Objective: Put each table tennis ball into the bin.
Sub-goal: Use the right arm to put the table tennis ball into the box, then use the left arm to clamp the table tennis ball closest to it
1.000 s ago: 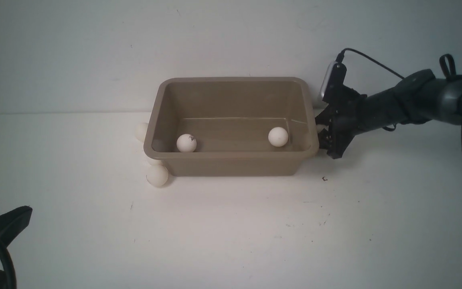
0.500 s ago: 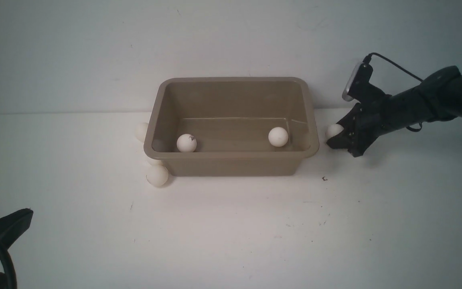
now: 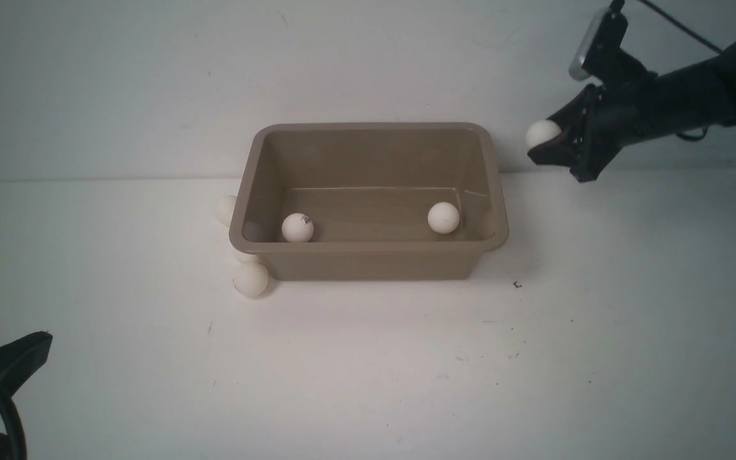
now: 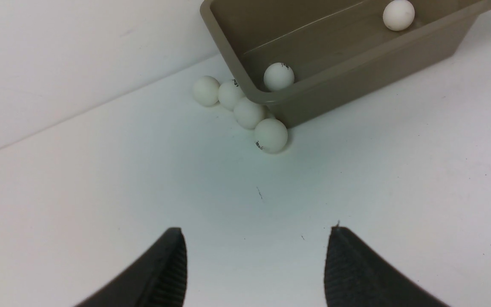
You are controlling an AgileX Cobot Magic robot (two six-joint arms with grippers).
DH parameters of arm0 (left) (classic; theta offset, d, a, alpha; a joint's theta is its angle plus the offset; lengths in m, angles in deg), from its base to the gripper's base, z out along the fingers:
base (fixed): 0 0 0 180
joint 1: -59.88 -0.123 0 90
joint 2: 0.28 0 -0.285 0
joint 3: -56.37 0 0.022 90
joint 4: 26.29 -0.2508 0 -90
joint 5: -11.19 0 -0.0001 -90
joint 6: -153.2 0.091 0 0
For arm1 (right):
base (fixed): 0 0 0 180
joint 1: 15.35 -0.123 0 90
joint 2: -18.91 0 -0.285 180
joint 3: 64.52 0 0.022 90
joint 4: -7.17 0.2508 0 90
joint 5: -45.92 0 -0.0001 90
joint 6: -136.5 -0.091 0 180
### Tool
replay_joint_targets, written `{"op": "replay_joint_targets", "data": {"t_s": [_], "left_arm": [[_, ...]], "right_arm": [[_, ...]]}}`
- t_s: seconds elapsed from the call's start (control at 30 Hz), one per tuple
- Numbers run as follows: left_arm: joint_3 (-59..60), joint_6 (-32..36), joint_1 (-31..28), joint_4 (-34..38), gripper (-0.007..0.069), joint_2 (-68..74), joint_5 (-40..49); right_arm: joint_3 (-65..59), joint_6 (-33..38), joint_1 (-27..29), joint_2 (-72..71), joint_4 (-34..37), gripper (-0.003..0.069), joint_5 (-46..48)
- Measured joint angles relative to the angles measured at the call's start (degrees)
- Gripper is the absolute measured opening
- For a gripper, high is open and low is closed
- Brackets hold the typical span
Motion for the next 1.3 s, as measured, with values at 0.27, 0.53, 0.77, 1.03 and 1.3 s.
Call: {"op": "replay_joint_targets", "data": {"t_s": [0.27,0.53,0.77,1.03,1.3], "left_arm": [[0.0,0.0,0.0,0.0,0.0394,0.0,0.0],[0.0,-0.05,0.0,0.5,0.0394,0.0,0.0],[0.0,-0.05,0.0,1.17,0.0394,0.0,0.0],[0.0,-0.05,0.0,2.15,0.0394,0.0,-0.12],[0.0,0.01,0.0,2.3,0.0394,0.0,-0.12]], "right_arm": [[0.06,-1.15,-9.36,-1.32,6.14,0.0364,5.9],[0.06,-2.02,-15.39,-0.6,6.73,0.0364,-3.82],[0.01,-5.72,-15.46,1.73,6.07,0.0384,-5.04],[-0.29,-7.64,-15.4,-2.86,8.63,0.0564,-6.62],[-0.29,-26.69,-8.07,-18.03,-3.96,0.056,-4.29]]}}
